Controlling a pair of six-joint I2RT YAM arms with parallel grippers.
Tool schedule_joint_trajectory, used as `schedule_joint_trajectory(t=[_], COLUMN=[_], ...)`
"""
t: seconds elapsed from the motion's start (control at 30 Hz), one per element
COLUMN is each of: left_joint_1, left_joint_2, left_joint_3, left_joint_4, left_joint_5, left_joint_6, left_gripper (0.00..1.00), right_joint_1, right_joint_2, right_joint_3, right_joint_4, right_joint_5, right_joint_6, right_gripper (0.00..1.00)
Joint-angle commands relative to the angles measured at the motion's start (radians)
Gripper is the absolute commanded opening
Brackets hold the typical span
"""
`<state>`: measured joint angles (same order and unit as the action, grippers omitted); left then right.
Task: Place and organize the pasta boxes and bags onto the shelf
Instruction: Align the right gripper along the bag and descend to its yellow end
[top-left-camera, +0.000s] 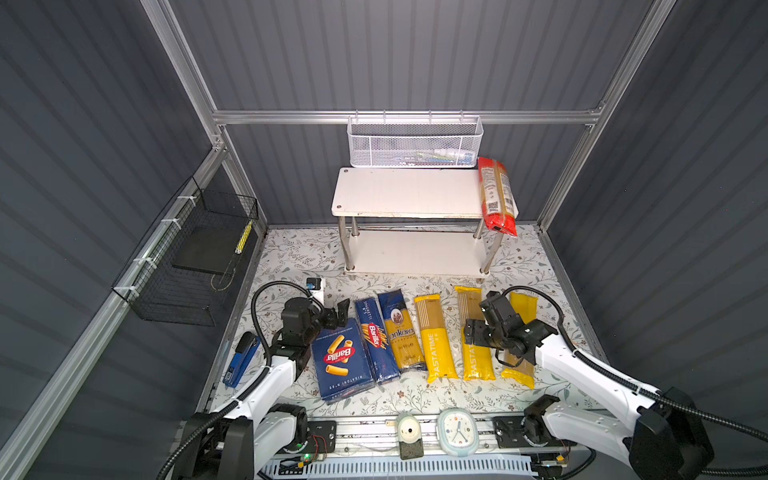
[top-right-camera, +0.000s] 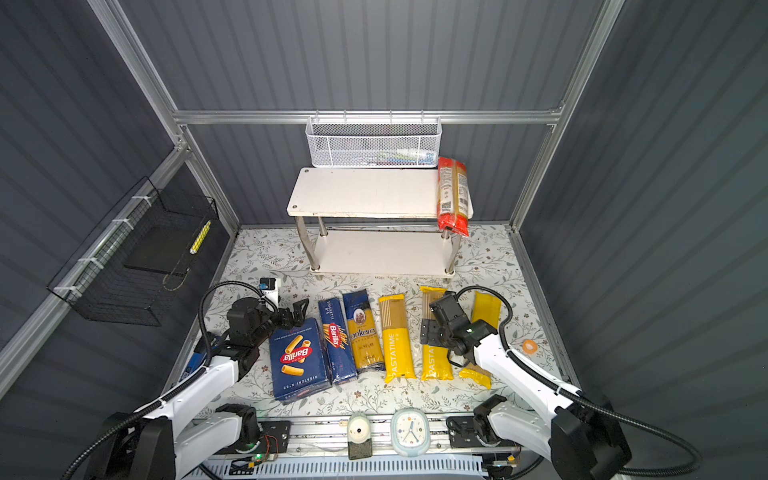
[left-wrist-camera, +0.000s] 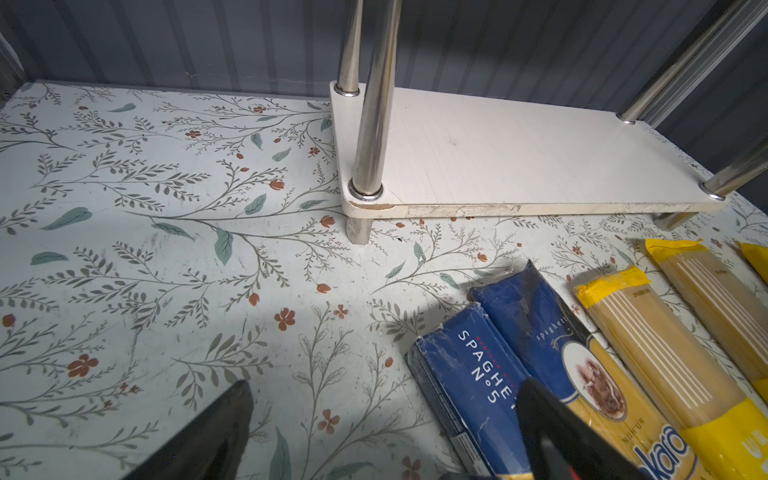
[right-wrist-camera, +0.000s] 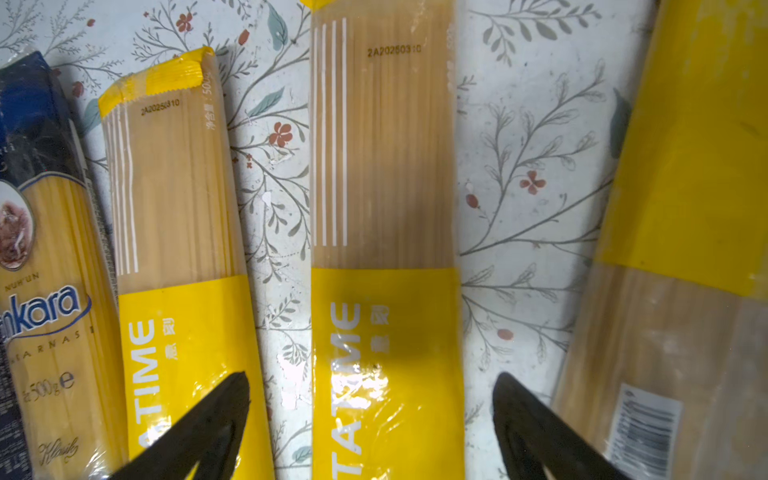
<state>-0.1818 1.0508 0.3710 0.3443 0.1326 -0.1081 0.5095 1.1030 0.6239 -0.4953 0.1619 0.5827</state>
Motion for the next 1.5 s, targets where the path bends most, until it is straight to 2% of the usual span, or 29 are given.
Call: schedule_joint_trajectory(t=[0.0, 0.17, 0.47, 0.77, 1.07, 1.3, 1.47], left_joint_1=[0.001, 0.001, 0.001, 0.001, 0.001, 0.001, 0.001], left_joint_2=[-0.033, -0.036, -0.021, -0.004, -0.04, -0.045, -0.047], left_joint_3=[-0.012, -0.012, -0.004, 0.008, -0.016, -0.021, -0.024], left_joint_4=[0.023, 0.022, 0.022, 0.019, 0.028, 0.037, 0.036], left_joint_5=[0.007, -0.003, 0.033, 0.057, 0.036, 0.107, 0.086], left_joint_6=[0.015, 0.011, 0.023, 0.033, 0.023, 0.051, 0.042], left_gripper=[1.0, 1.0, 1.0, 0.99, 1.0, 0.99, 0.99], right_joint_1=[0.003, 0.004, 0.003, 0.003, 0.004, 0.004, 0.003], right_joint_2=[0.034, 0.132, 0.224, 0.229, 0.271, 0.303, 0.307], right_joint_3=[-0.015, 0.007, 0.005, -0.013, 0.002, 0.004, 0.011], right_joint_4=[-0.008, 0.015, 0.083, 0.062, 0.1, 0.136, 0.112], right_joint_5=[0.034, 0.008, -0.08, -0.054, -0.049, -0.097, -0.077], right_joint_6=[0.02, 0.011, -0.009, -0.004, -0.009, -0.018, -0.016], right_gripper=[0.94, 0.98, 0.99, 0.99, 0.95, 0.84, 0.79])
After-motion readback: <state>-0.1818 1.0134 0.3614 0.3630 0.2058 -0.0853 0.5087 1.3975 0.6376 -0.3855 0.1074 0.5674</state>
